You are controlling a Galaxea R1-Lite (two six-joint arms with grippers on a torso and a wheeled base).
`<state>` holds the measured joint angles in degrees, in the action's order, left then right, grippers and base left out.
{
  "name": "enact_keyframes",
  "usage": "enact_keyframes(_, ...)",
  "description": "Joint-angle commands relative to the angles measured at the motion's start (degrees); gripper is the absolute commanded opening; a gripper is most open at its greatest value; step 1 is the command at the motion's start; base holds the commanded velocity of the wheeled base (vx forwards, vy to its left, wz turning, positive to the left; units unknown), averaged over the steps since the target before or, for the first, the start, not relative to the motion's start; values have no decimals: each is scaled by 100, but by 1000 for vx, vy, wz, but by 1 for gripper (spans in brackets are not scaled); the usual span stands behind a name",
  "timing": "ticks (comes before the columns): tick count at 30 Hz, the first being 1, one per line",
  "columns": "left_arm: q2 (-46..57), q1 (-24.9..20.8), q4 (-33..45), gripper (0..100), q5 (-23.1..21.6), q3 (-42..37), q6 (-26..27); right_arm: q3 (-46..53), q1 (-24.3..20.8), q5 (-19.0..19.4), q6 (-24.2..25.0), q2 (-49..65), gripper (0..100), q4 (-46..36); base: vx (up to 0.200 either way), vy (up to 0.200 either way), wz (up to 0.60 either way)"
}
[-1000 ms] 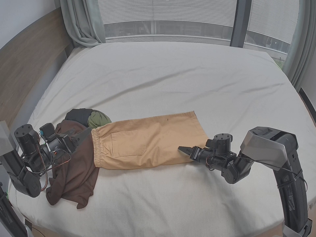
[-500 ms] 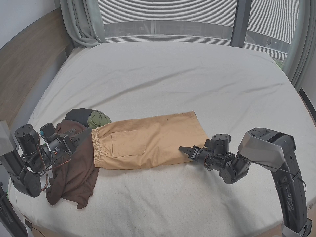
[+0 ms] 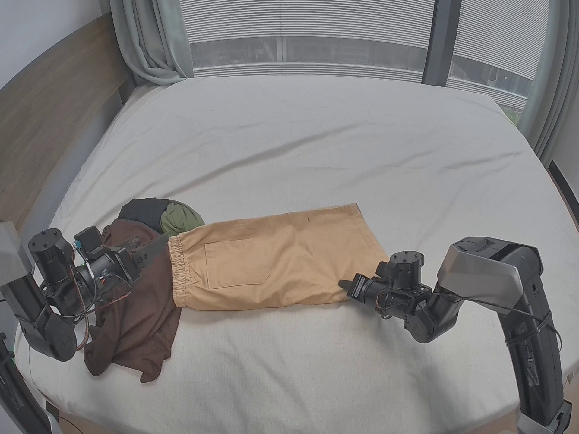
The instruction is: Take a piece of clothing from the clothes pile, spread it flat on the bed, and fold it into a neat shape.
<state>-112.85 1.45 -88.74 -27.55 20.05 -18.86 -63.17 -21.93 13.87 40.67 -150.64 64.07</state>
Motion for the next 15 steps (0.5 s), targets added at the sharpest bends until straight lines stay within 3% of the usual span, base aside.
enact_keyframes(1, -9, -4, -3, 100, 4, -10, -21, 367, 49, -43, -33, 386, 0, 35, 0, 0, 0)
enact_keyframes(2, -123, 4, -3, 100, -5, -10, -21, 965, 66, -60, -279, 747, 0, 53, 0, 0, 0)
enact_keyframes(15, -264, -13, -3, 100, -13, -54, -21, 1949, 233, -210, -604, 1291, 0, 79, 0, 0, 0)
